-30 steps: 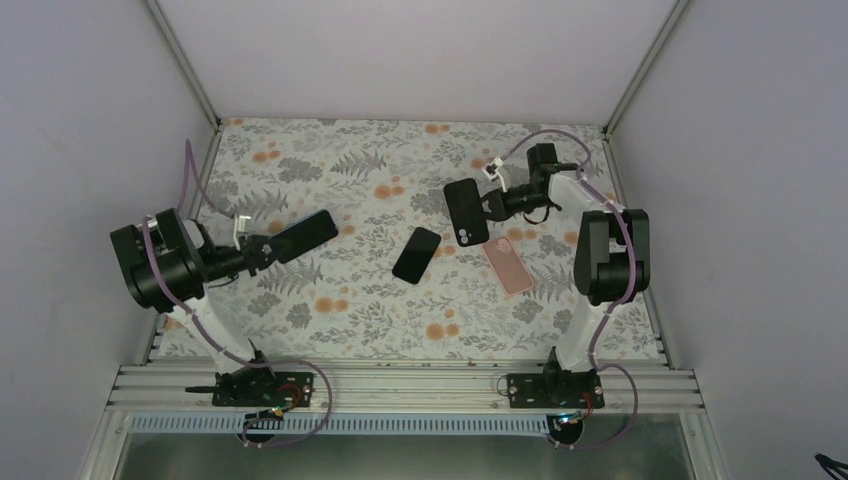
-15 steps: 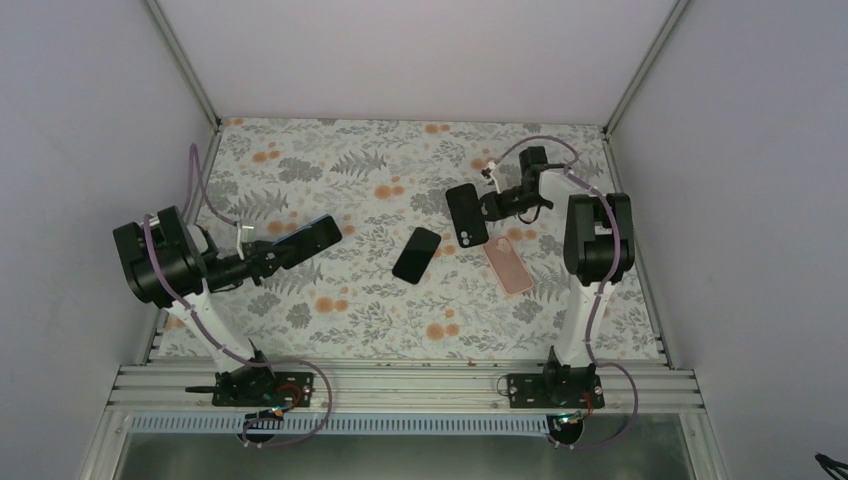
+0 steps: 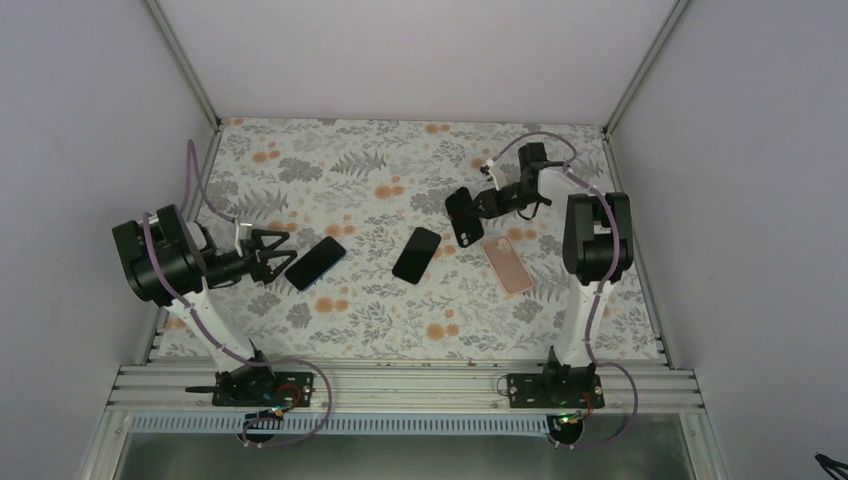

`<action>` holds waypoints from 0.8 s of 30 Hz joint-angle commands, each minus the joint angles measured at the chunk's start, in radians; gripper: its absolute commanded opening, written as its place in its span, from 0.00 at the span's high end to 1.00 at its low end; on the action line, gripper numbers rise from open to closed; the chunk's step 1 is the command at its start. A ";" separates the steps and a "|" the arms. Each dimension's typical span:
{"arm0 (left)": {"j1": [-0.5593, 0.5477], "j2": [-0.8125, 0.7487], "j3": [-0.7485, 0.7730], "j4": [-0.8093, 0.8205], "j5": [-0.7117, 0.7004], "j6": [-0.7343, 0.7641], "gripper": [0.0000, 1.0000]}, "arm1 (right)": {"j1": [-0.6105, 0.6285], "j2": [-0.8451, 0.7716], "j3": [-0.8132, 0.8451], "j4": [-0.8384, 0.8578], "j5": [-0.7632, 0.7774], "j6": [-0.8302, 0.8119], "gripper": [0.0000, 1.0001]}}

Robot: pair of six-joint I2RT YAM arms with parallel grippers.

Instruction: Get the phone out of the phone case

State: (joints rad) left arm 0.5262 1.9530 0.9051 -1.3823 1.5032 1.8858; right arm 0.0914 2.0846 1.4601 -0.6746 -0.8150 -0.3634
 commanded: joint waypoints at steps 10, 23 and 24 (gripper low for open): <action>-0.122 -0.363 0.156 0.601 -0.179 -0.713 0.00 | 0.057 -0.352 -0.056 0.056 0.163 -0.266 0.00; -0.465 -0.588 0.261 1.193 -1.157 -1.509 0.00 | 0.060 -0.631 -0.110 0.414 0.861 -0.186 0.00; -0.475 -0.623 0.198 1.258 -1.223 -1.503 0.00 | 0.057 -0.654 -0.148 0.440 0.888 -0.182 0.00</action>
State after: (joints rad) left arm 0.0925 1.3983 1.2411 -0.2977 0.6331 0.5224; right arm 0.1616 1.4864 1.4181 -0.4095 -0.2260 -0.5919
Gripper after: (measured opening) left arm 0.999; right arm 0.997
